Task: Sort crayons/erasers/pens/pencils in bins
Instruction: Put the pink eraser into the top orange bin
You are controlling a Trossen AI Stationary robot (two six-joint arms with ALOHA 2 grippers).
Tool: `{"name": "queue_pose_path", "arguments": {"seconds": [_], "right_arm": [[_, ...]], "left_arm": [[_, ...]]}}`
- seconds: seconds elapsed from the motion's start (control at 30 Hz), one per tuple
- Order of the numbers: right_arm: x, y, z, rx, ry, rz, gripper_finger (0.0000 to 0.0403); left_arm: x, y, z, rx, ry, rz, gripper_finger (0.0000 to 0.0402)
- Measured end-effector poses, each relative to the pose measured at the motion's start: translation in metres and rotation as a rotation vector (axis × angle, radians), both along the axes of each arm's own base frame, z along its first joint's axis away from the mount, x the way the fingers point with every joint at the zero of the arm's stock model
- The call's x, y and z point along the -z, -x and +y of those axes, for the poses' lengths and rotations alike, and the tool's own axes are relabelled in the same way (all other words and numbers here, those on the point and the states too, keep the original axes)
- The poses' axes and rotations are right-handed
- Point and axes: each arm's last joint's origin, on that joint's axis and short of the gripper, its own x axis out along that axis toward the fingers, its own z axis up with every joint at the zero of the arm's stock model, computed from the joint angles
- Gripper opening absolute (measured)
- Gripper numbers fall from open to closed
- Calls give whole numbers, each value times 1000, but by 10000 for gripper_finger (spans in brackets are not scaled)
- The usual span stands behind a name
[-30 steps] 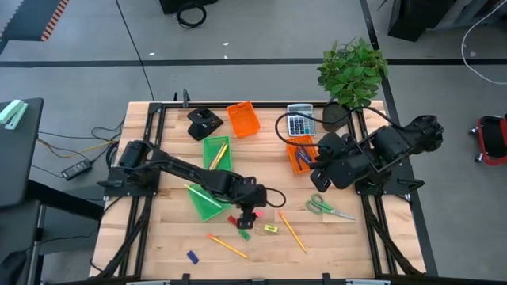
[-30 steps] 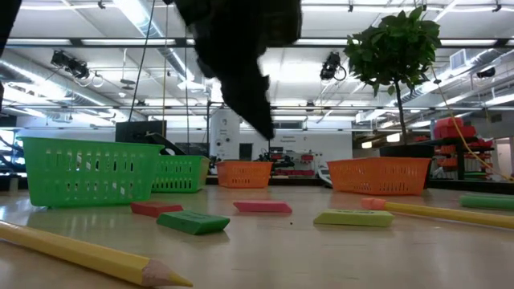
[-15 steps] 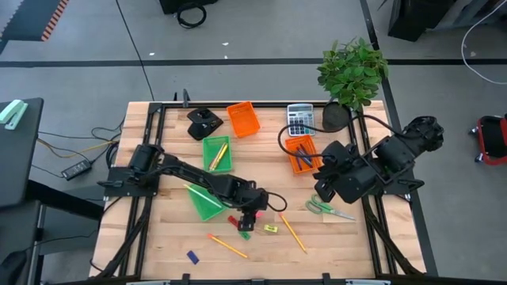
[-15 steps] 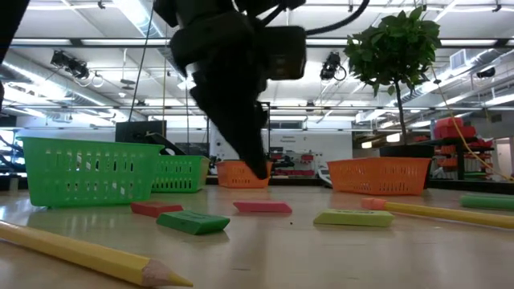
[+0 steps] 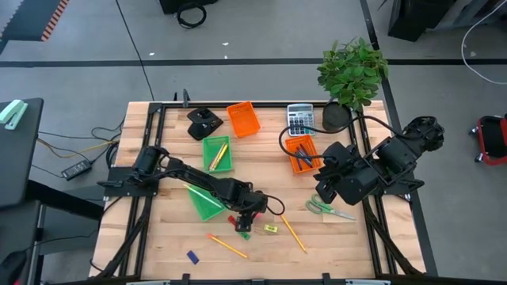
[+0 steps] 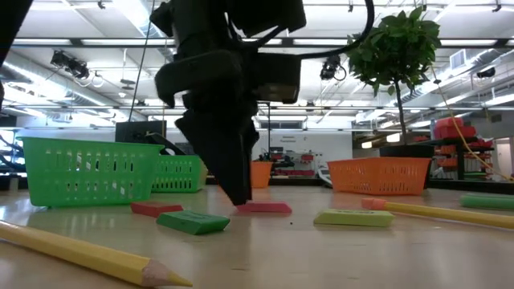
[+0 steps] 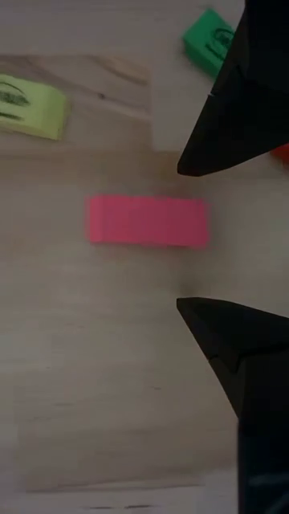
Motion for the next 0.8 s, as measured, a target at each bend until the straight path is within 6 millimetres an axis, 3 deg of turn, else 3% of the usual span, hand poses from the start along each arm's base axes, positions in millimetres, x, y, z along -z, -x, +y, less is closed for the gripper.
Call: {"name": "queue_pose_path", "arguments": {"seconds": [0.8], "right_arm": [[0,2,3,-12,-9,3,127]], "left_arm": [[-1,-6,-6,-78,6,-73,213]]}}
